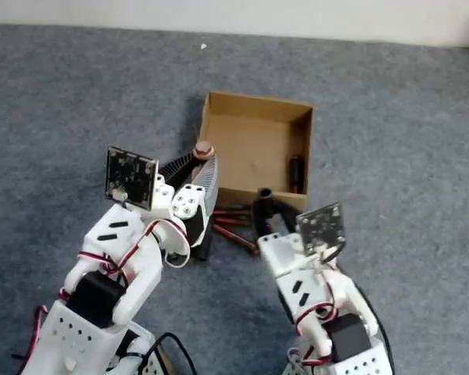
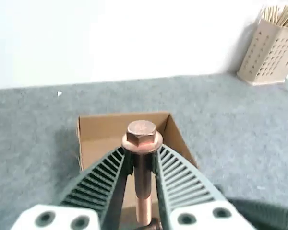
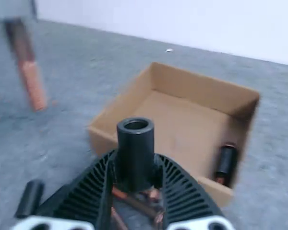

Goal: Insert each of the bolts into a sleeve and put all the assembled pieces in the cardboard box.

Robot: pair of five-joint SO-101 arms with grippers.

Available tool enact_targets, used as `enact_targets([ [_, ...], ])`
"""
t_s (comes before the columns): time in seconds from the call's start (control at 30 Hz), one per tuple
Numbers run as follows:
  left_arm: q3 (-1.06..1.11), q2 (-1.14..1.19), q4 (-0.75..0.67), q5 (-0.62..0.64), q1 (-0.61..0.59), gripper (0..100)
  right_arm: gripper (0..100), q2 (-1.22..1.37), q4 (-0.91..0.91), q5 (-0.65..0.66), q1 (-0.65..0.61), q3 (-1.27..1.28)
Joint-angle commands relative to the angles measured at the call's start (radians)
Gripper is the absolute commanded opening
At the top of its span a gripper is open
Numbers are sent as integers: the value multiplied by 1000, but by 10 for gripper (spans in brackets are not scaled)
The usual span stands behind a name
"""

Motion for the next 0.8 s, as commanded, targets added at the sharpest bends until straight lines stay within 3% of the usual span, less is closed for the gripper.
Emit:
enact_targets([
  [0.0,13,-36,-92,17,-1,6,6,-22,-101,12,-53,41],
  [0.27,12,-33,-94,17,136,6,6,-22,-136,12,-133,104],
  [0.77,170,-36,-256,12,142,6,6,-22,-133,9,-134,97],
])
